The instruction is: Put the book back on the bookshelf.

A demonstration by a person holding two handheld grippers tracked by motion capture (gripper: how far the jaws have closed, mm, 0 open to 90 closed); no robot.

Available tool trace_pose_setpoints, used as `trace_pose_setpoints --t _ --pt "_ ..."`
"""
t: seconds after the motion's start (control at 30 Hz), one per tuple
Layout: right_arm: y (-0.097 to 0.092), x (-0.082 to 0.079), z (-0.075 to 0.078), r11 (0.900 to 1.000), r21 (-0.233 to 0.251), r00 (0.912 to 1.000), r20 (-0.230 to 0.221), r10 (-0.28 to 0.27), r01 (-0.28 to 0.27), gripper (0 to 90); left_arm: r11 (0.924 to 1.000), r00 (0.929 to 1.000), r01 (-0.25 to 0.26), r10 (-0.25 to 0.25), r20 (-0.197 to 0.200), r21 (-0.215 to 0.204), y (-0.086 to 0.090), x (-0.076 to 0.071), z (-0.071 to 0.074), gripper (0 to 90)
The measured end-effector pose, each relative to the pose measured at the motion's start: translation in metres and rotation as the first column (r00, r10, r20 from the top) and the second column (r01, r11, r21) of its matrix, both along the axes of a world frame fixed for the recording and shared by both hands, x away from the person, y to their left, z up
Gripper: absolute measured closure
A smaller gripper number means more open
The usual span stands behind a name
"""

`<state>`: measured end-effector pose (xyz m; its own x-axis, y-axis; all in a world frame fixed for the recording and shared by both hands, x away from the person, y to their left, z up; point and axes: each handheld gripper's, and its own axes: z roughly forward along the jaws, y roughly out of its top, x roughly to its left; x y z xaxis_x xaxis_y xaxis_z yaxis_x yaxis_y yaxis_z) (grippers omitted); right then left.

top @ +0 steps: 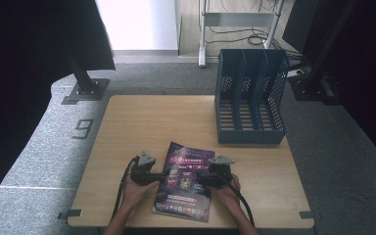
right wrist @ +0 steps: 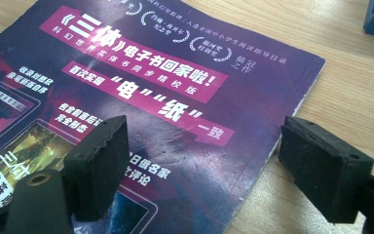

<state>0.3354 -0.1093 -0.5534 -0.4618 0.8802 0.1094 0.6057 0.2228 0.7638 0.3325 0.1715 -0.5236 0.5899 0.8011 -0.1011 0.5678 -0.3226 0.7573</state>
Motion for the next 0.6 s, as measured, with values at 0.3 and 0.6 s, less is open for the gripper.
trace_pose_setpoints --t 0.3,0.6 --pt "0.0 0.0 0.0 1.0 -0.001 1.0 0.0 0.0 0.0 18.4 0.9986 0.9991 0.033 -0.032 -0.026 0.04 -0.02 0.012 -0.012 24.2" --pt "0.0 0.0 0.0 1.0 -0.001 1.0 -0.001 -0.001 0.001 18.4 0.9974 0.9976 0.052 -0.05 -0.048 0.05 -0.027 0.015 -0.019 24.1"
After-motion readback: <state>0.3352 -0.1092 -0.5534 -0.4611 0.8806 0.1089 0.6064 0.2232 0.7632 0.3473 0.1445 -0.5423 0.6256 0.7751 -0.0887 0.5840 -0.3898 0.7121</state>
